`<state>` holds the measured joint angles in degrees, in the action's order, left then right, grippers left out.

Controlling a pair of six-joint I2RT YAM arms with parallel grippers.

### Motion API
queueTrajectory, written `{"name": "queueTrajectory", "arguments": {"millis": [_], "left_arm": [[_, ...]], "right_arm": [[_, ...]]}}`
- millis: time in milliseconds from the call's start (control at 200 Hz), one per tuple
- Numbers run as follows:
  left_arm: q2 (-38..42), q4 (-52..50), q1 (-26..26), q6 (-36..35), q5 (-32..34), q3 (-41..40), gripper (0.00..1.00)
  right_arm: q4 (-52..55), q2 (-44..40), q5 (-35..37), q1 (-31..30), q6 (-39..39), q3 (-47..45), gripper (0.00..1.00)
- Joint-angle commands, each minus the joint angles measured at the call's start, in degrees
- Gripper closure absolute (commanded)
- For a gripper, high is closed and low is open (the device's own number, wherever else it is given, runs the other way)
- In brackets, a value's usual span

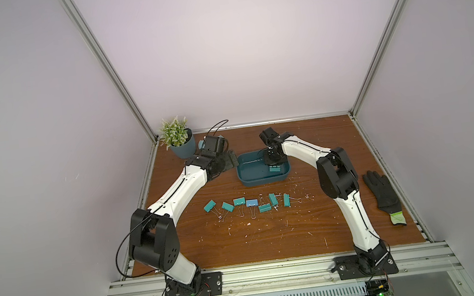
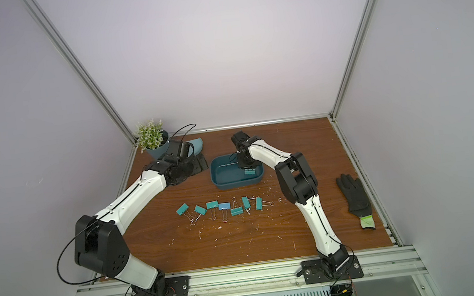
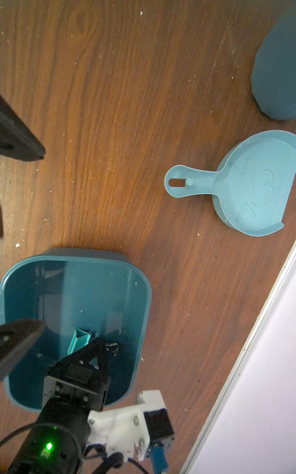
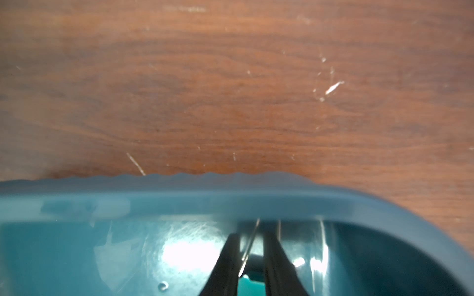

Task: Take out the binder clips from the storage box
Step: Pick up the binder clip from the storage box.

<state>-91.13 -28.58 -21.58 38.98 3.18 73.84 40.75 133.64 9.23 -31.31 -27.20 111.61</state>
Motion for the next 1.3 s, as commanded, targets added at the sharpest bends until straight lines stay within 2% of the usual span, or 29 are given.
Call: {"name": "queueTrajectory", "arguments": {"millis": [0, 180, 255, 415, 525, 1016, 1296], "left_arm": [[0.78, -0.96, 0.92, -0.82, -0.04, -0.72, 0.00], [0.69, -0.96, 1.02, -0.66, -0.19, -0.72, 0.00], [0.58, -0.95, 1.02, -0.74, -0.20, -0.72, 0.00], [0.91, -0.97, 0.97, -0.75, -0.14, -1.05, 0.00], [1.20, -0.96, 1.02, -0.73, -0.03, -1.25, 0.00], [2.05, -0.69, 1.11, -0.38, -0.28, -1.16, 0.00], [4.39, -0.42, 1.11, -0.26, -0.37, -2.33, 0.01]], "right_arm": [[1.52, -0.40, -0.90, 0.04, 0.13, 1.69, 0.78], [1.74, 0.65, -0.99, 0.09, 0.04, 2.27, 0.80], [2.36, 1.51, -0.93, 0.06, 0.04, 3.24, 0.87], [3.73, 2.77, -0.62, 0.05, -0.11, 4.41, 0.88], [3.79, 2.16, -0.45, 0.12, -0.22, 3.99, 1.00], [5.19, -8.56, 1.09, -0.95, -0.66, 3.34, 1.00], [3.88, -20.55, 3.36, -1.31, -1.28, -7.32, 1.00]]}}
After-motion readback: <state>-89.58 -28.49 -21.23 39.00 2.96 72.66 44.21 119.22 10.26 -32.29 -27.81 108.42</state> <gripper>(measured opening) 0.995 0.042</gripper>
